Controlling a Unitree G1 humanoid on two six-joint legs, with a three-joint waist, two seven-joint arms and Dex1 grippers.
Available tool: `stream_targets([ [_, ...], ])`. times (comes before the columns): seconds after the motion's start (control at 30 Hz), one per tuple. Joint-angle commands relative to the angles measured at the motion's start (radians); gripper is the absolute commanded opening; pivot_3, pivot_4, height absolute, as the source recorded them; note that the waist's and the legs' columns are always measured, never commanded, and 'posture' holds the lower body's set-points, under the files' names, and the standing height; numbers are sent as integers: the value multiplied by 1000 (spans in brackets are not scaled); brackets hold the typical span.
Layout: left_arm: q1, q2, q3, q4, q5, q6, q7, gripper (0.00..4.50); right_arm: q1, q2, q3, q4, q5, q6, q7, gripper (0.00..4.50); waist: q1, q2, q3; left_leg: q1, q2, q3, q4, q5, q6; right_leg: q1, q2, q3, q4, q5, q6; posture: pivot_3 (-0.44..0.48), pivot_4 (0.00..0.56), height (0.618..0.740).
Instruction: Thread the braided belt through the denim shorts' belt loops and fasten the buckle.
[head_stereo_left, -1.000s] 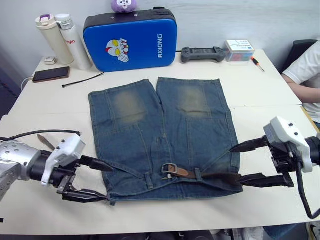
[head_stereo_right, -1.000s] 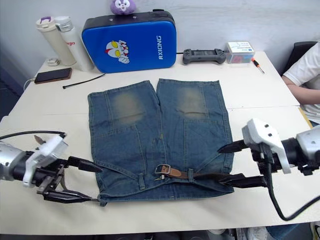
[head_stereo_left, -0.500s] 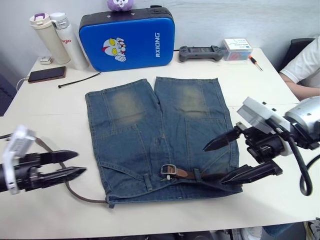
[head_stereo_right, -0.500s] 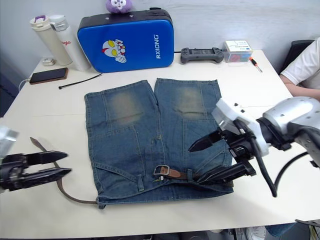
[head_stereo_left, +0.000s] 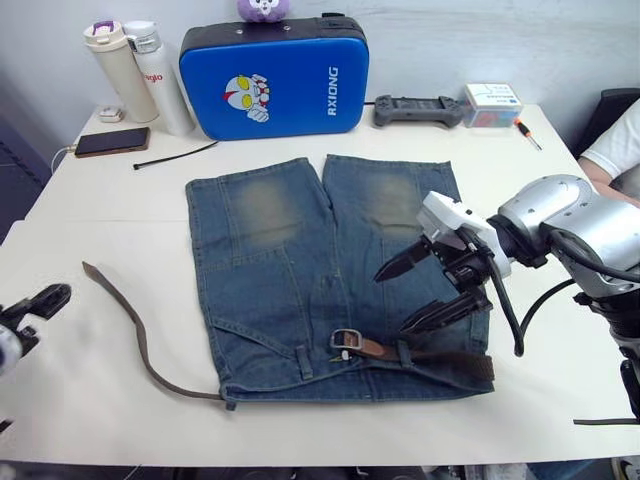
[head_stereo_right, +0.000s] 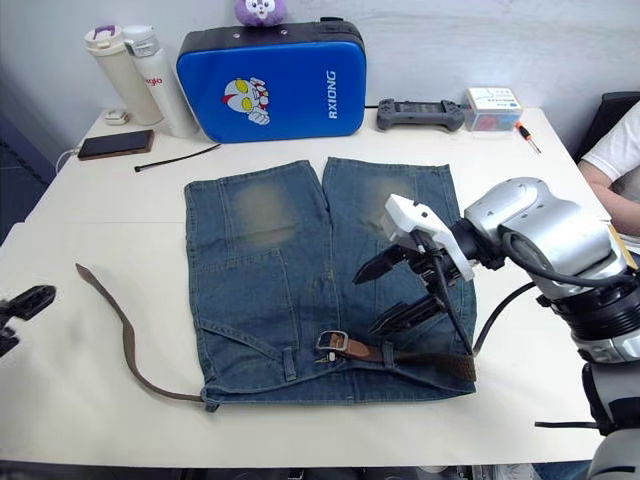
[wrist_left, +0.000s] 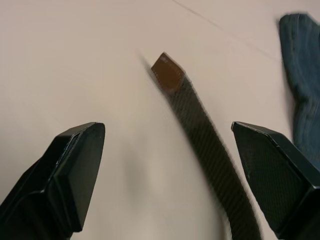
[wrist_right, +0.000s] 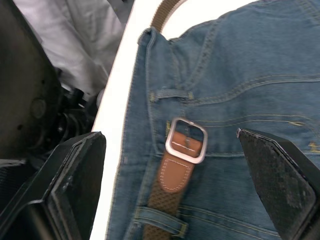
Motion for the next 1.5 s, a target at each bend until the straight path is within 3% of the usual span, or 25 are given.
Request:
stream_targets([
  [0.03,-83,-33,-32,-25,28,-6,146,4441,11,-27,-70,-48,26,14,47,4474,-1,-3,0,-4,0,0,4,0,0,-3,1,-1,2,0,0,0,150,740],
  [0.2,-131,-78,-128,65,88,-6,222,4441,76,-57,-130,-118,34,48,-10,4474,-3,-5,0,-7,0,0,5,0,0,-7,1,0,3,0,0,0,150,740],
  [0.33,-181,-168,-163,112,131,-6,290,4441,122,-71,-180,-174,44,62,-37,4474,1,-5,0,-7,0,0,6,0,0,-9,1,-1,4,0,0,0,150,740],
  [0.43,-183,-195,-179,121,163,-6,311,3770,137,-72,-224,-200,73,88,-55,4500,1,-5,0,-7,0,0,6,0,-1,-9,1,-1,5,0,0,0,150,740],
  [0.53,-208,-177,-179,120,208,-6,298,2458,132,-67,-236,-206,75,106,-73,4500,1,-5,0,-7,0,0,6,0,-1,-10,1,0,5,0,0,0,150,740],
  [0.73,-183,87,-529,47,214,-249,-24,32,125,-40,-234,-173,20,70,-135,4500,2,-11,3,-9,0,0,6,0,-2,-11,1,-1,5,0,0,0,150,740],
  [0.87,-151,341,-903,-82,292,-571,-388,32,117,-15,-231,-154,-49,9,-199,4500,-2,-10,3,-9,-2,0,5,0,-2,-11,-1,0,3,0,0,0,150,740],
  [0.97,-148,419,-1029,-105,340,-754,-560,32,117,8,-245,-146,-83,-25,-251,4500,-6,-7,4,-9,-2,1,2,0,-2,-11,-1,0,0,0,0,0,150,740],
  [1.07,-157,444,-1095,-79,397,-893,-666,32,124,22,-261,-151,-104,-54,-291,4500,-16,-6,5,-9,-1,1,1,0,-1,-13,0,1,1,0,0,0,150,740],
  [1.23,-198,397,-1160,-25,421,-1120,-854,32,139,61,-256,-202,-166,-122,-386,4500,-22,-6,5,-10,0,1,1,1,-1,-14,1,0,2,-1,-1,0,150,740],
  [1.5,-217,353,-1219,40,417,-1264,-1102,32,149,201,-210,-223,-268,-212,-522,4500,-25,-6,5,-11,0,1,2,2,0,-14,1,0,3,-1,-1,0,150,740],
])
